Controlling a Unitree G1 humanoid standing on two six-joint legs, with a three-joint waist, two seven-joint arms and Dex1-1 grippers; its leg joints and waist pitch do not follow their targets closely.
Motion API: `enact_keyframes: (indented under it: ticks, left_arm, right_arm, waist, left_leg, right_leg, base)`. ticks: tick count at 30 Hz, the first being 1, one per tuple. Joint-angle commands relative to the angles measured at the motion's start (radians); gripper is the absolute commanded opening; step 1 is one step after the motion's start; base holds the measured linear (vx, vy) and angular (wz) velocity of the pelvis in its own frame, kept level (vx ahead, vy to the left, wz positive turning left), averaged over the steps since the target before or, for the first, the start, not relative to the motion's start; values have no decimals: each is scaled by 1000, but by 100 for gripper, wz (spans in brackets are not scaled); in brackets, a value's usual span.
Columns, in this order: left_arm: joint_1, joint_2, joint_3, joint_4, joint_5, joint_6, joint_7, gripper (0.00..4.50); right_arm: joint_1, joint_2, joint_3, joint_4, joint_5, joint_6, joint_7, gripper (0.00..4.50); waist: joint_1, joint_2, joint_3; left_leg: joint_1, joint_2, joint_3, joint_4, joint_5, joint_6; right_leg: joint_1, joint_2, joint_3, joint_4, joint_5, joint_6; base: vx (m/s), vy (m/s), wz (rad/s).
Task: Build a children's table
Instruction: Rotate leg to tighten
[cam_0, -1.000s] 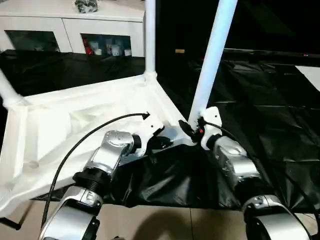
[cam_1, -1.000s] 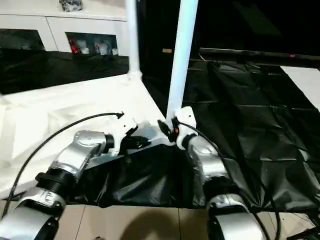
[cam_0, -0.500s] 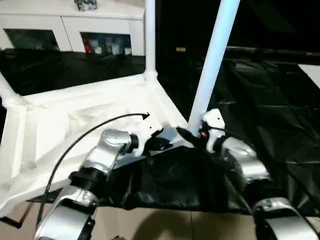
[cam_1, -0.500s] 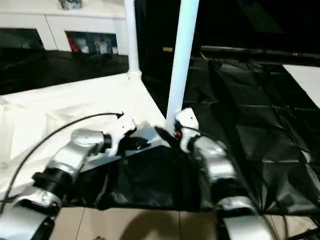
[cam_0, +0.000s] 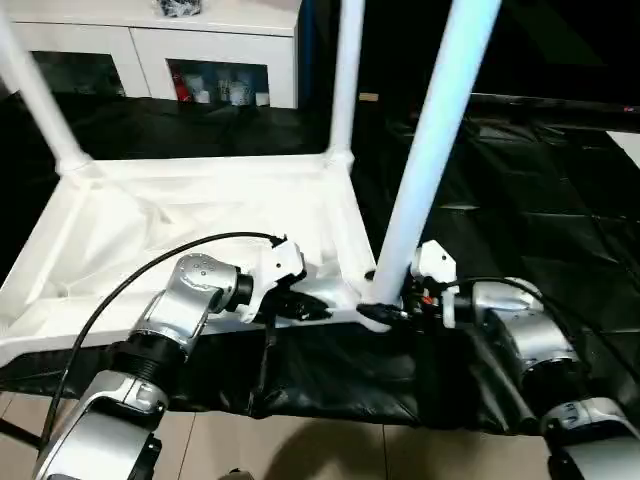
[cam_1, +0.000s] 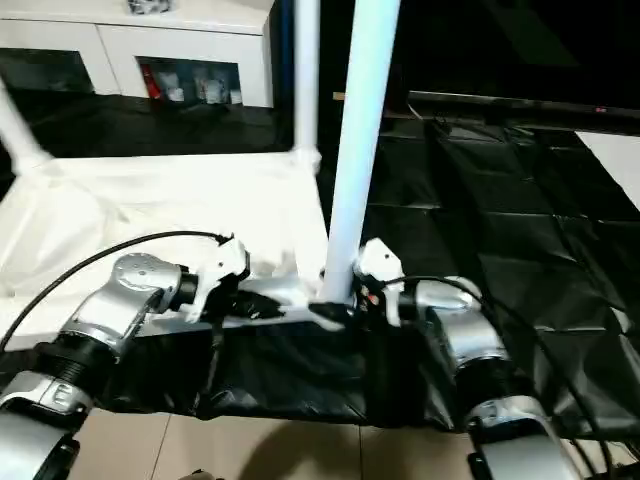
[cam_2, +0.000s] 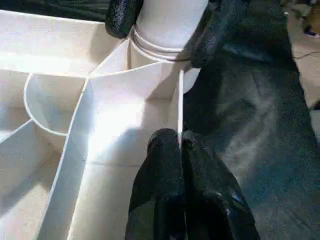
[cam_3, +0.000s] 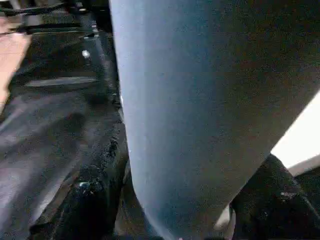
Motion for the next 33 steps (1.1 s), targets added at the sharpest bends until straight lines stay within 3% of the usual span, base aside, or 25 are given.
enact_keyframes:
  ticks: [1, 9, 14, 15, 18, 20, 25, 26, 30, 33]
  left_arm:
    - [-28, -3, -2, -7, -14, -15, 11, 0]
    - [-26, 13, 2, 4, -18, -23, -6, 0]
    - [-25, -6, 15, 20, -9, -13, 74, 0]
    - [-25, -21, 27, 22, -8, -7, 122, 0]
    - [-25, -44, 39, 18, -3, 9, 185, 0]
    - [-30, -77, 54, 19, 11, 24, 276, 0]
    - [-40, -129, 66, 33, 30, 43, 397, 0]
    - [-46, -159, 62, 44, 37, 53, 451, 0]
    - [-56, -218, 63, 52, 44, 68, 538, 0]
    - [-55, -237, 60, 48, 50, 64, 555, 0]
  right_arm:
    - [31, 6, 86, 9, -32, 22, 75, 260]
    - [40, 11, 90, -5, -23, 37, 94, 254]
    - [49, 49, 64, 7, -17, 42, 6, 254]
    - [44, 72, 49, 28, -32, 49, -84, 254]
    - [41, 110, 24, 50, -38, 50, -193, 254]
    - [37, 159, -1, 79, -47, 61, -329, 254]
    - [27, 231, -28, 125, -65, 60, -525, 253]
    - [8, 281, -57, 158, -59, 78, -651, 253]
    - [-45, 374, -108, 223, -49, 113, -862, 253]
    - [-68, 396, -112, 246, -53, 123, -902, 253]
  waist:
    - [2, -1, -51]
    - [2, 3, -51]
    - [3, -4, -50]
    - [1, -10, -47]
    - [-3, -7, -44]
    - [-9, -7, -43]
    - [-22, -7, -43]
    - [-24, -5, -42]
    - [-30, -2, -44]
    - [-31, -3, -46]
  left_leg:
    - [3, 30, -8, -58, -251, 52]
    - [4, 29, -7, -57, -252, 49]
    - [3, 29, -7, -57, -246, 48]
    - [3, 29, -8, -60, -256, 43]
    - [7, 29, -14, -66, -313, 13]
    - [9, 29, -19, -70, -337, -1]
    - [10, 26, -21, -70, -377, -14]
    - [12, 26, -20, -71, -383, -10]
    - [10, 24, -20, -71, -371, -20]
    - [9, 22, -18, -69, -369, -12]
  right_leg:
    - [48, -49, 40, -64, -181, -243]
    - [49, -49, 39, -65, -192, -242]
    - [47, -49, 40, -64, -199, -238]
    - [46, -50, 40, -68, -232, -229]
    - [39, -57, 41, -82, -376, -182]
    - [36, -58, 41, -87, -410, -166]
    - [31, -56, 41, -92, -433, -149]
    - [26, -54, 43, -94, -430, -147]
    - [27, -52, 43, -90, -388, -154]
    - [29, -50, 43, -89, -368, -151]
  base:
    - [0, 0, 0]
    - [0, 0, 0]
    - [0, 0, 0]
    - [0, 0, 0]
    - [0, 0, 0]
    - [0, 0, 0]
    - [0, 0, 0]
    - [0, 0, 0]
    - [0, 0, 0]
    - [0, 0, 0]
